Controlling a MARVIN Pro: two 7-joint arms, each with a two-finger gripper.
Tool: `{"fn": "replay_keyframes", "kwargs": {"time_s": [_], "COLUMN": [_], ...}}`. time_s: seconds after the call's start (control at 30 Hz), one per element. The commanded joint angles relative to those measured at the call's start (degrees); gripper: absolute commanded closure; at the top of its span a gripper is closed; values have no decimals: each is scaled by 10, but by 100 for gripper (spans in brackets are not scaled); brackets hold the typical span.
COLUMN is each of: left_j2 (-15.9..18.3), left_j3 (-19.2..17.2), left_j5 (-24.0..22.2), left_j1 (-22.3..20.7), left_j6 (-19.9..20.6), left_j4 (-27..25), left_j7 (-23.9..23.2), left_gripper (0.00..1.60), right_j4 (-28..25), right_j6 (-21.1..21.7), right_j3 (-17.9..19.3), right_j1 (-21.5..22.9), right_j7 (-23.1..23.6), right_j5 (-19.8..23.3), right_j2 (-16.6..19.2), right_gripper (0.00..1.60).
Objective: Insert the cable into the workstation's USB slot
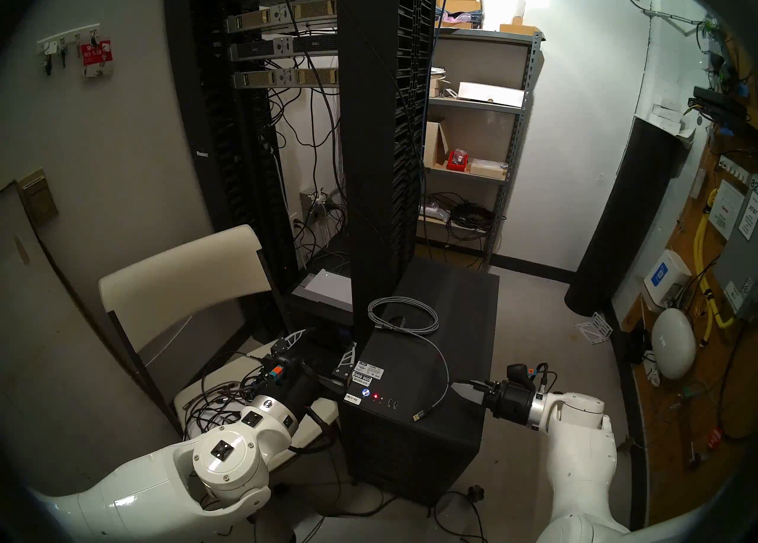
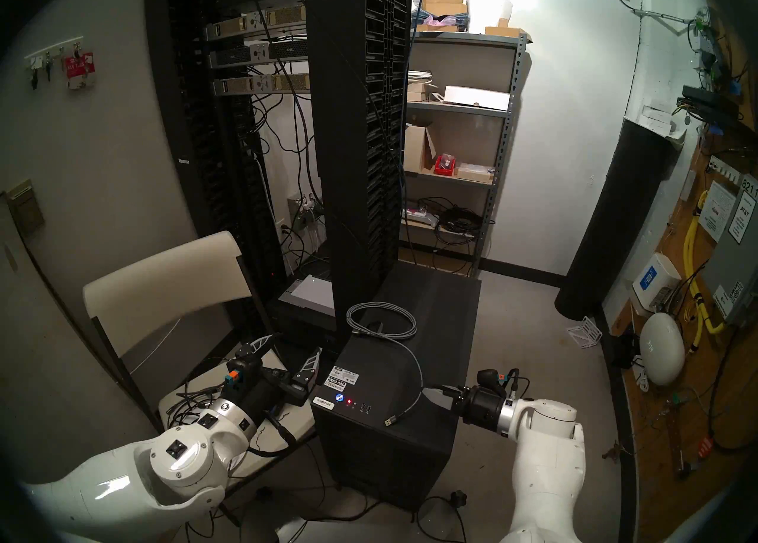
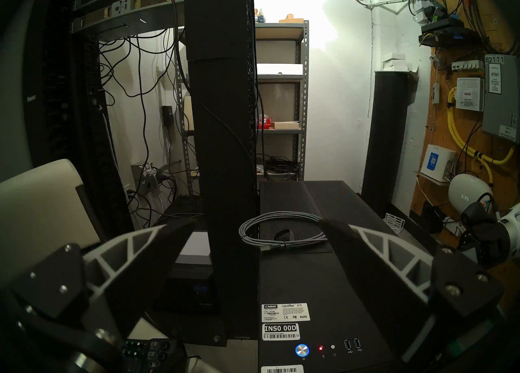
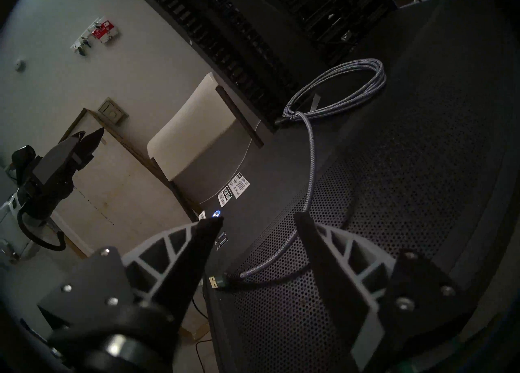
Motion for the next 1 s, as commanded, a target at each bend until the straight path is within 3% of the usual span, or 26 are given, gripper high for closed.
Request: {"fn": "replay_keyframes", "kwargs": {"time_s": [0.0,0.6,0.97], "left_j2": [0,0,0], "left_j3": [-2,-2,-2], "left_j5": [0,-1,-1], "left_j1": [-1,-1,-1], "left_j6": [-1,-1,-1], "left_j4": [-9,-9,-9], "left_j7": [1,1,1], "left_gripper": [0,0,0], "right_j4": [30,52,63], "right_j6": [-10,11,28], "right_j3": [-7,-12,-23], "right_j1": [46,54,57], "right_j7": [7,1,1], "right_j5": [4,-8,-9], "right_j2": [17,35,41], "right_gripper": [44,38,46]}}
